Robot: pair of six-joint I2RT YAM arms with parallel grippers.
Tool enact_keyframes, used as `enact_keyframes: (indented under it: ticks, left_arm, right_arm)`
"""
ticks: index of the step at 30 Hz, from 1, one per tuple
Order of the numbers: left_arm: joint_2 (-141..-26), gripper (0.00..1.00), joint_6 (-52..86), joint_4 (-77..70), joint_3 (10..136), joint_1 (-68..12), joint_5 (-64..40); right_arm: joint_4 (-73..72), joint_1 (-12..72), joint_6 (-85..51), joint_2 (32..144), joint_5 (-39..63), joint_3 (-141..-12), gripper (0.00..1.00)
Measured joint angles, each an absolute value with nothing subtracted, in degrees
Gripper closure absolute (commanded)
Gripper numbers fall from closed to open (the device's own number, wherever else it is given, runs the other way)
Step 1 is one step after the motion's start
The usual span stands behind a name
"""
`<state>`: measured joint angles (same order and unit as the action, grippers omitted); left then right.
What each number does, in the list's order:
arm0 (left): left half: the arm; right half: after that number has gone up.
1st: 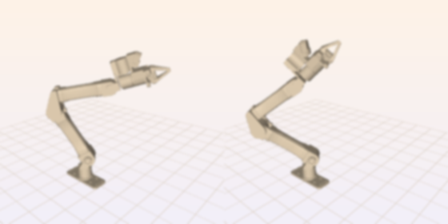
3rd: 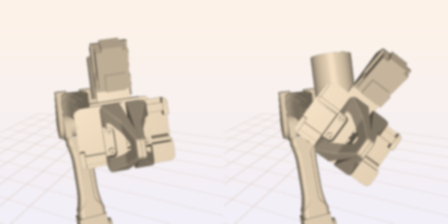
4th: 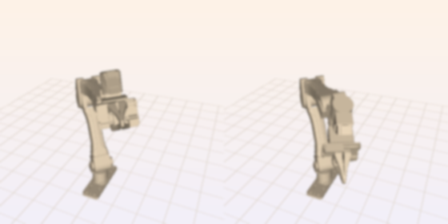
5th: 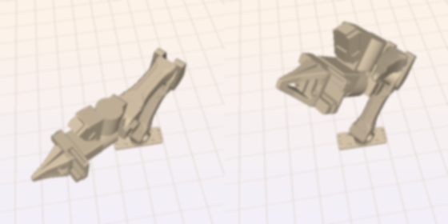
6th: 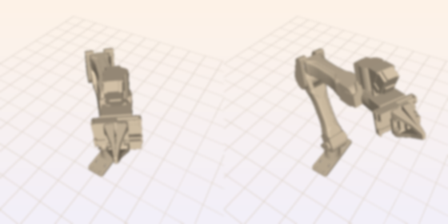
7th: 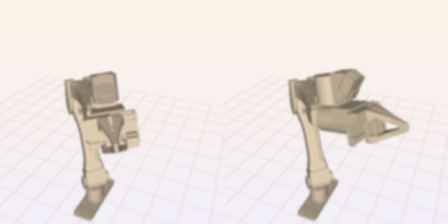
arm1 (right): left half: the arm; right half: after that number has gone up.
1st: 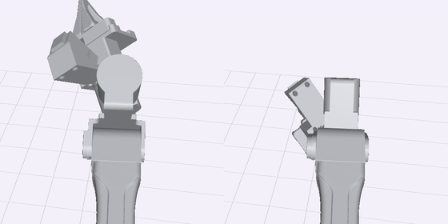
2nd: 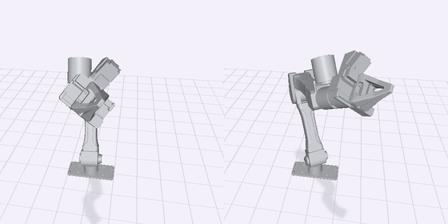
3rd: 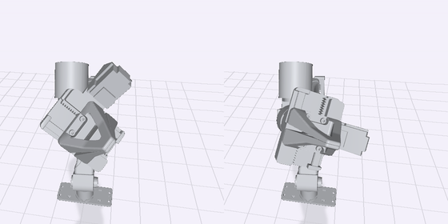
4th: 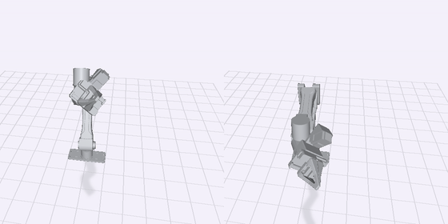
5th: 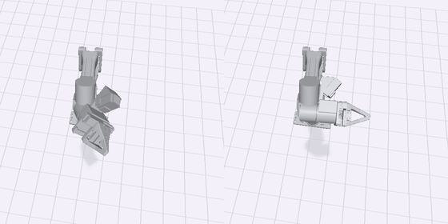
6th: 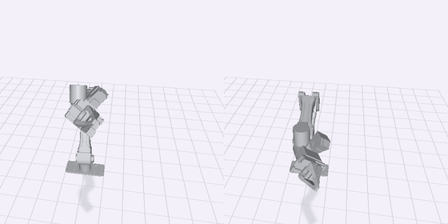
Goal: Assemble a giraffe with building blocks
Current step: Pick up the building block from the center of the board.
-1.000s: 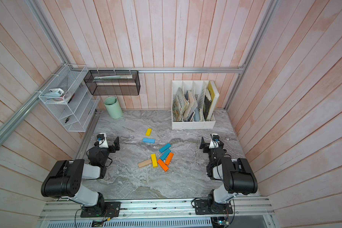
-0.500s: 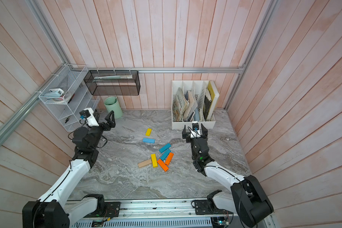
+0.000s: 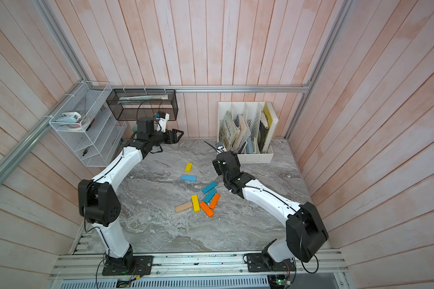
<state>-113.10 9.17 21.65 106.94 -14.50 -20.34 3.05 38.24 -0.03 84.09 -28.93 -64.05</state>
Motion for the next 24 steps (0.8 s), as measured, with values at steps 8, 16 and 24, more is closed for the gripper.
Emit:
enact_keyframes:
  ticks: [8, 16, 24]
  left_arm:
    - [-135.7, 0.34, 1.2, 51.3, 139.2, -24.7, -4.1]
    - [-138.4, 0.41, 2.8, 60.8, 132.0, -23.9, 0.7]
    - [-137.8, 0.48, 7.0, 58.5, 121.7, -22.7, 0.5]
  right_arm:
    - [13.8, 40.1, -7.4, 84.6, -27.7, -66.7, 0.29]
    - [16.0, 40.1, -10.5, 82.5, -27.1, -60.5, 0.27]
    - [15.8, 40.1, -11.6, 80.6, -27.0, -57.5, 0.27]
